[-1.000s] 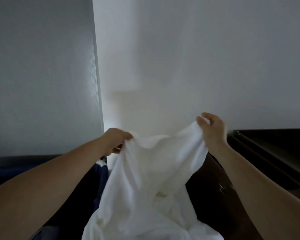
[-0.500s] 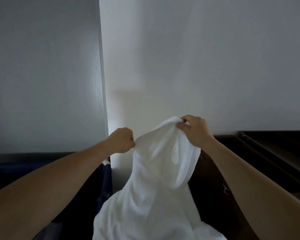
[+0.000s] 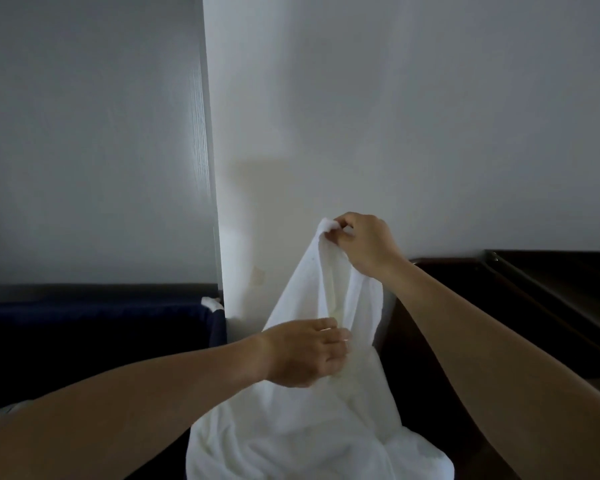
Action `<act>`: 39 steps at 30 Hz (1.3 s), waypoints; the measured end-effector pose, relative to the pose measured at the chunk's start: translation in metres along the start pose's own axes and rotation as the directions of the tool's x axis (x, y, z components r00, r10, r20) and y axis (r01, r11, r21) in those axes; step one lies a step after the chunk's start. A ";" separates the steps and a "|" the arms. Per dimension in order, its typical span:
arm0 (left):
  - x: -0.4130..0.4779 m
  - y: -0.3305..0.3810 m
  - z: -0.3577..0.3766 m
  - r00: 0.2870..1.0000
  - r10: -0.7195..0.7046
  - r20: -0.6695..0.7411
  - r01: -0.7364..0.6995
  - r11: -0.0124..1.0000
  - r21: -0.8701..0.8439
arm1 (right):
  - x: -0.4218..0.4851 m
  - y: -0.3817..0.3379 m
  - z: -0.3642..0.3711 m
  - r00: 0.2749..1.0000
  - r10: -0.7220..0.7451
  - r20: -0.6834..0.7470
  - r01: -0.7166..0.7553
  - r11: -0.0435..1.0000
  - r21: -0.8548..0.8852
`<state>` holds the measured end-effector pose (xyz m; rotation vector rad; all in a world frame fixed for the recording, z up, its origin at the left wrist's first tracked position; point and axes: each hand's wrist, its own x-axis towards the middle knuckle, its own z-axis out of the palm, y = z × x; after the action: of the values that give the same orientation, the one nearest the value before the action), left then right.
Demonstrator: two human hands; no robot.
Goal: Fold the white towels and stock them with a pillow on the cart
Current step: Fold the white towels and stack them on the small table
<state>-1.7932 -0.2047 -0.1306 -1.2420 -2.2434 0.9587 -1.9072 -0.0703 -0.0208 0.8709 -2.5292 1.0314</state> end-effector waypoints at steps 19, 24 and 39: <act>-0.033 -0.089 -0.022 0.823 -0.515 0.238 0.563 0.690 -0.456 | -0.019 0.055 0.014 0.975 0.150 0.167 -0.143 0.988 -0.055; -0.032 -0.114 -0.033 0.684 -0.567 0.458 0.696 0.322 -0.641 | -0.051 0.043 0.036 0.926 0.044 0.374 -0.106 0.983 0.149; -0.059 -0.159 -0.064 0.325 -0.935 0.139 0.521 0.054 -0.852 | -0.083 0.062 0.066 0.878 0.099 0.469 -0.029 0.988 -0.153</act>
<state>-1.8135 -0.2903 0.0284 -0.1276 -2.3432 -0.8629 -1.8830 -0.0462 -0.1384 1.1185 -3.0089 0.7027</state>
